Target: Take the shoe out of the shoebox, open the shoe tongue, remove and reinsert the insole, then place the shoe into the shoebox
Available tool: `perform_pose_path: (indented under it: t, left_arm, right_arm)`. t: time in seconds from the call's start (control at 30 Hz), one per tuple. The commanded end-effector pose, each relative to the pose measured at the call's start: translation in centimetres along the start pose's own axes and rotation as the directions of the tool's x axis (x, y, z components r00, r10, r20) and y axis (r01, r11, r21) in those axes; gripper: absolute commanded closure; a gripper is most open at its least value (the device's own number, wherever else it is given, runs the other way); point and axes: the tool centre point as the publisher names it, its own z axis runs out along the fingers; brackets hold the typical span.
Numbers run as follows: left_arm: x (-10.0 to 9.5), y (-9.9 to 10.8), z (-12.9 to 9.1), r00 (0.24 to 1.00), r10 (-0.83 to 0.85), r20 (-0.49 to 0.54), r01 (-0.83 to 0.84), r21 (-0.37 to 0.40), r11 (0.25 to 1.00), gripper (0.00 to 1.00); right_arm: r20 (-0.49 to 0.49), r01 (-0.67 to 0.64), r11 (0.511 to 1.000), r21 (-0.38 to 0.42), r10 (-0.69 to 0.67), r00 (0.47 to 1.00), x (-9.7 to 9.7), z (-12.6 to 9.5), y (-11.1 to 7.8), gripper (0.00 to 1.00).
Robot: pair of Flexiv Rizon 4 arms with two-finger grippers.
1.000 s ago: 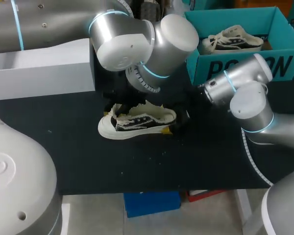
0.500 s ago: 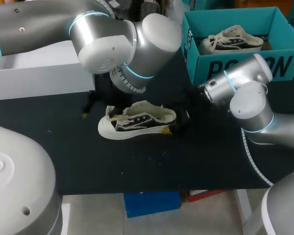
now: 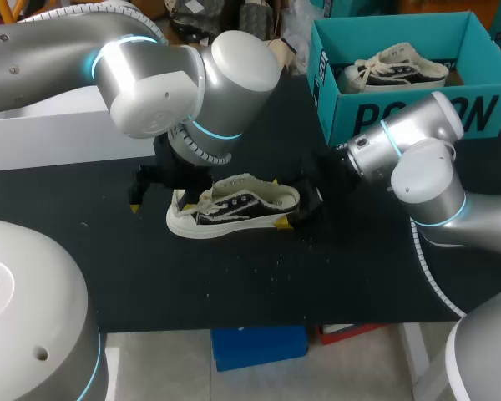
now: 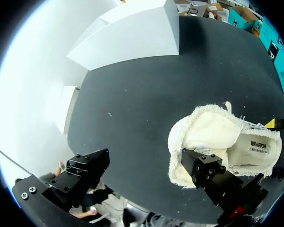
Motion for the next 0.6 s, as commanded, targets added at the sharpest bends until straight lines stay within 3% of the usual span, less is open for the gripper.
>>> perform_pose_path:
  t: [0.03, 0.17, 0.3, 0.4, 0.47, 0.5, 0.53, 0.57, 0.6]
  left_arm:
    - [-0.5, -0.2, 0.5, 0.999, 0.016, -0.029, -0.015, 0.021, 1.0, 0.0]
    - [-0.2, -0.5, -0.3, 0.997, 0.048, -0.057, -0.044, 0.073, 0.996, 0.0]
    - [0.2, -1.1, -3.0, 0.982, 0.134, -0.132, -0.107, 0.196, 0.975, 0.0]
    - [0.8, -1.8, -5.3, 0.937, 0.266, -0.226, -0.19, 0.309, 0.932, 0.0]
    - [1.5, -2.2, -6.9, 0.857, 0.407, -0.317, -0.284, 0.368, 0.885, 0.0]
    - [2.0, -2.3, -7.6, 0.801, 0.491, -0.343, -0.345, 0.406, 0.846, 0.14]
    - [2.6, -2.6, -8.3, 0.751, 0.552, -0.361, -0.386, 0.439, 0.812, 0.5]
    - [2.9, -2.7, -8.7, 0.697, 0.6, -0.393, -0.429, 0.442, 0.788, 0.62]
    - [3.7, -2.7, -9.5, 0.532, 0.705, -0.47, -0.504, 0.493, 0.709, 1.0]
  right_arm:
    - [0.0, -0.002, 1.0, 0.0, 0.002, 1.0, 0.0, 0.4, -0.5, 1.0]
    - [0.0, -0.002, 1.0, 0.0, 0.002, 1.0, 0.0, 0.4, -0.5, 1.0]
    - [0.0, -0.002, 1.0, 0.0, 0.002, 1.0, 0.0, 0.4, -0.5, 1.0]
    - [0.0, -0.002, 1.0, 0.0, 0.002, 1.0, 0.0, 0.4, -0.5, 1.0]
    - [0.0, -0.002, 1.0, 0.0, 0.002, 1.0, 0.0, 0.4, -0.5, 1.0]
    - [0.0, -0.002, 1.0, 0.0, 0.002, 1.0, 0.0, 0.4, -0.5, 1.0]
    - [0.0, -0.002, 1.0, 0.0, 0.002, 1.0, 0.0, 0.4, -0.5, 1.0]
    - [0.0, -0.002, 1.0, 0.0, 0.002, 1.0, 0.0, 0.4, -0.5, 1.0]
    - [0.0, -0.002, 1.0, 0.0, 0.002, 1.0, 0.0, 0.4, -0.5, 1.0]
